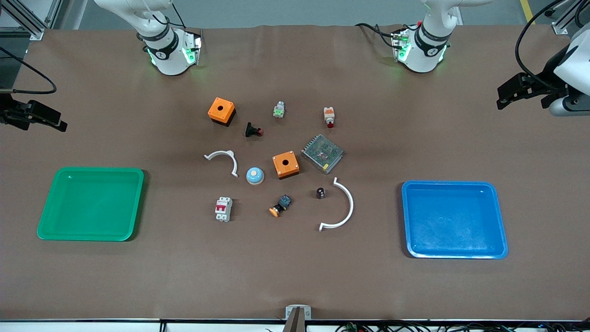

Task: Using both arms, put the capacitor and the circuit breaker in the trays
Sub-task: 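Reach the right gripper to the breaker while the left gripper reaches the capacitor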

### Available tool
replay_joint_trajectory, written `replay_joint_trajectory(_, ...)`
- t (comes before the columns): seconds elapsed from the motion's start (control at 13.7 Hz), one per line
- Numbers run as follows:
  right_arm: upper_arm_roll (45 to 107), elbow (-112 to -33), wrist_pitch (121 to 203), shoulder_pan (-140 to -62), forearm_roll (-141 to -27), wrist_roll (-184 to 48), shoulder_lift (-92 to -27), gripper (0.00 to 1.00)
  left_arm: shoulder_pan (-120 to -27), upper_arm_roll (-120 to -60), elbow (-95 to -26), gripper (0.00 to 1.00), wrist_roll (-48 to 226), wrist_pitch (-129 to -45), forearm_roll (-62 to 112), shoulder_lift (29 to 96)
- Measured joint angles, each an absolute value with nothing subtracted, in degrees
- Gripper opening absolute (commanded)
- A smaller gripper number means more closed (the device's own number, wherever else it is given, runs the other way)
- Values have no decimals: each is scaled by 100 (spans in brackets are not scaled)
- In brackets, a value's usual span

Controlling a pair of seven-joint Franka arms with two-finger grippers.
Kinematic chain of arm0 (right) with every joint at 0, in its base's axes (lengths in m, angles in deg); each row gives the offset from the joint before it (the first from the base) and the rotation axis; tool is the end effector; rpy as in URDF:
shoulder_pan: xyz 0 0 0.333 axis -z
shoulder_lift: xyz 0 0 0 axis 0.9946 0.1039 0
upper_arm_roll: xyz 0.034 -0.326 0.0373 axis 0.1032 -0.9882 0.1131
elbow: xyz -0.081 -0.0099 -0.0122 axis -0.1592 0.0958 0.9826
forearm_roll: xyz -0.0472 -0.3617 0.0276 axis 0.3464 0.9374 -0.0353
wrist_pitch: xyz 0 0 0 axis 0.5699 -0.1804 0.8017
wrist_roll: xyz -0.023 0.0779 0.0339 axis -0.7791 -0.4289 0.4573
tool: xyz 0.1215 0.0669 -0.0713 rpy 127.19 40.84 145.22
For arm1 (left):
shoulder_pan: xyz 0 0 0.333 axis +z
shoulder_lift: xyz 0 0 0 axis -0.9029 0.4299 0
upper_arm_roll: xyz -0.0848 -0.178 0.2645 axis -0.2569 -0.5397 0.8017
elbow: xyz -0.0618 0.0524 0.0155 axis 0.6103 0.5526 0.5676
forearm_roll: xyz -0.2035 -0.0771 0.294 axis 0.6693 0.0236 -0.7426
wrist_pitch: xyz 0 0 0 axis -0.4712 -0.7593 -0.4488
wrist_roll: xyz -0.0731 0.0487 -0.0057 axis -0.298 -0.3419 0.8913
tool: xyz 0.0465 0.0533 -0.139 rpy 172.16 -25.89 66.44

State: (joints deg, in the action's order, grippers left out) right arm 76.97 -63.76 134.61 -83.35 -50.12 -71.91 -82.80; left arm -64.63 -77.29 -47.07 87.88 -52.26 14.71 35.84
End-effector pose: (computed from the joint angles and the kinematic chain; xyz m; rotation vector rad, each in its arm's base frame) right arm 0.5229 -0.0391 0.5781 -3.0856 0.1102 0.0743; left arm 0.5026 -0.0468 0.6174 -3.1139 0.0050 0.0797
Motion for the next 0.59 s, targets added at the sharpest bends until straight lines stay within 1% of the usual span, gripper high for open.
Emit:
replay_joint_trajectory(0.37, 7697, -6378, 13445, -8361, -5016, -7191, -8281, 100, -6525, -7746, -4673, 100, 8788, -5231, 1471, 3732)
replay_joint_trajectory(0.51, 7697, -6378, 13422, -8364, -5017, -7191, -8284, 100, -6670, -7819, -4646, 100, 8788, -5339, 1470, 3993)
replay_joint_trajectory(0.59, 7696, -6377, 13428, -8365, -5017, -7190, -8284, 100, -6821, -7857, -4645, 100, 8808, -5552, 1458, 4176)
